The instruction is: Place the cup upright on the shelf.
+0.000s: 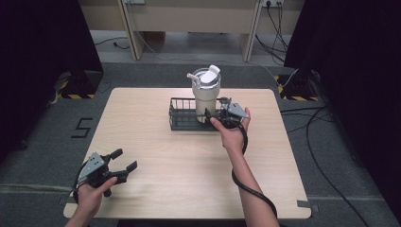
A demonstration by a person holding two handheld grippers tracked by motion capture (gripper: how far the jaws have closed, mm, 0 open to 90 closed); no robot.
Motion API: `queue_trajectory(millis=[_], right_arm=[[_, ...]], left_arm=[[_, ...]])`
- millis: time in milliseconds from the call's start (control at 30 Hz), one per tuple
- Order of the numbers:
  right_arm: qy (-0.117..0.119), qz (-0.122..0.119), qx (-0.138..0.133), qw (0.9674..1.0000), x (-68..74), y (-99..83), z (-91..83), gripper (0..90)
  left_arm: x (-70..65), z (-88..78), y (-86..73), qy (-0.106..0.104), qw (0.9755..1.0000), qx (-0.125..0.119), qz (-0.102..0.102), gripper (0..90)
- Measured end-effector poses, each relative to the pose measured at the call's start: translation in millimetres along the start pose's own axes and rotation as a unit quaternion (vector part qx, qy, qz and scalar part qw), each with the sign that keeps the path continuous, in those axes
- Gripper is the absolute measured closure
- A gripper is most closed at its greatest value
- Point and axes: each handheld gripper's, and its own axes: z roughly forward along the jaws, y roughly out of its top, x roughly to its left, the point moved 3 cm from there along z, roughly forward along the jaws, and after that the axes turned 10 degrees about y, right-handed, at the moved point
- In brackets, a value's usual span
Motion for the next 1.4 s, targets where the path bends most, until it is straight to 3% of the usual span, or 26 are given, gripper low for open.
queue_trajectory(millis=[667,1400], right_arm=[[0.003,0.001,0.006,1.0,-4.2,-7.2,-29.9,9.8],[-0.012,-0.003,0.007,0.9999,-10.9,-23.2,-64.5,11.0]], left_arm=[[-0.2,-0.2,-0.2,0.001,1.0,-0.001,-0.001,14.3],[0.7,-0.4,-0.9,0.004,1.0,0.001,-0.001,14.3]])
